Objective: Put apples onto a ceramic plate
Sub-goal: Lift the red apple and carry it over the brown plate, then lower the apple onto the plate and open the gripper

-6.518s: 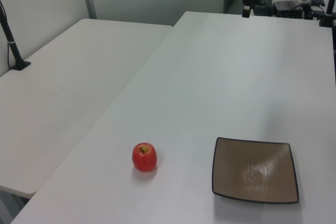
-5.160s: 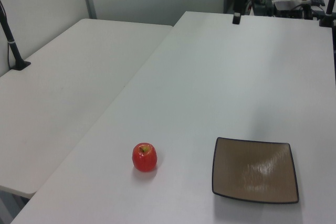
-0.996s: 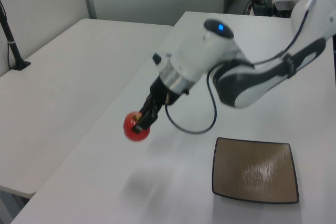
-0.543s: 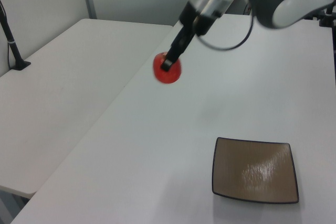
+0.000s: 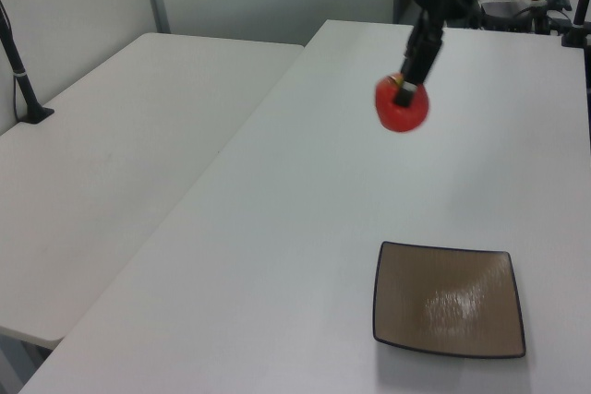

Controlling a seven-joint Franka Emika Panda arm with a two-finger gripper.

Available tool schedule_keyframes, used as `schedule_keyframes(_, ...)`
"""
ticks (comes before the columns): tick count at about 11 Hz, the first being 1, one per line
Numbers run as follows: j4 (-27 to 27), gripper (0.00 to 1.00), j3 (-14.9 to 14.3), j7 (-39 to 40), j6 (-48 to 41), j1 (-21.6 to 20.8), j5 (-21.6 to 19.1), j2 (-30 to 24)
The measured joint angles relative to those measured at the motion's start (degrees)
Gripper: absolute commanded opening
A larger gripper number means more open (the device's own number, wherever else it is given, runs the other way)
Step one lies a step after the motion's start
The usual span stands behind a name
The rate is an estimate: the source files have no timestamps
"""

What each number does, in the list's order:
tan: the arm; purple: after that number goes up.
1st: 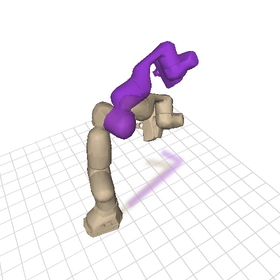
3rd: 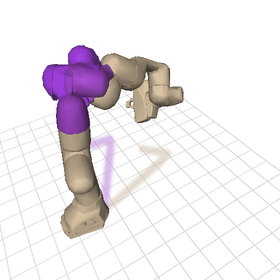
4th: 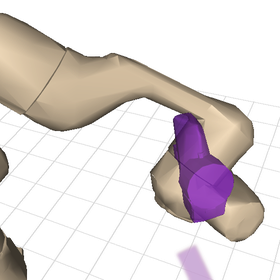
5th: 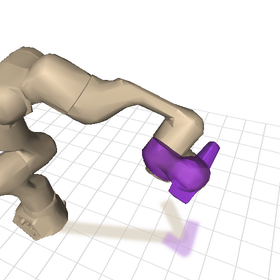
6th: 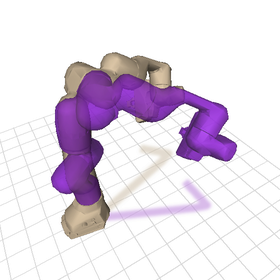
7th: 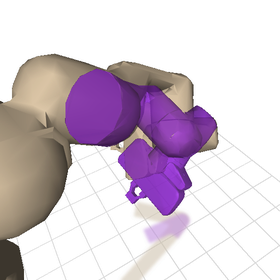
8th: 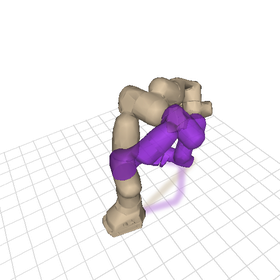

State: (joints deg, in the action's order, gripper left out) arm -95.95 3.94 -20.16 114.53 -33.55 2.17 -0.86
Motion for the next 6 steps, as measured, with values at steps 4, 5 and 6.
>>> schedule_keyframes(4, -12.0, 0.21, 5.6, 1.8, 0.9, 0.2, -1.6, -1.8)
schedule_keyframes(5, -15.4, 0.21, 7.1, 1.9, 4.2, 0.3, -1.6, -1.8)
schedule_keyframes(6, -18.8, 0.21, 8.3, 1.9, 8.4, 0.3, -1.6, -1.7)
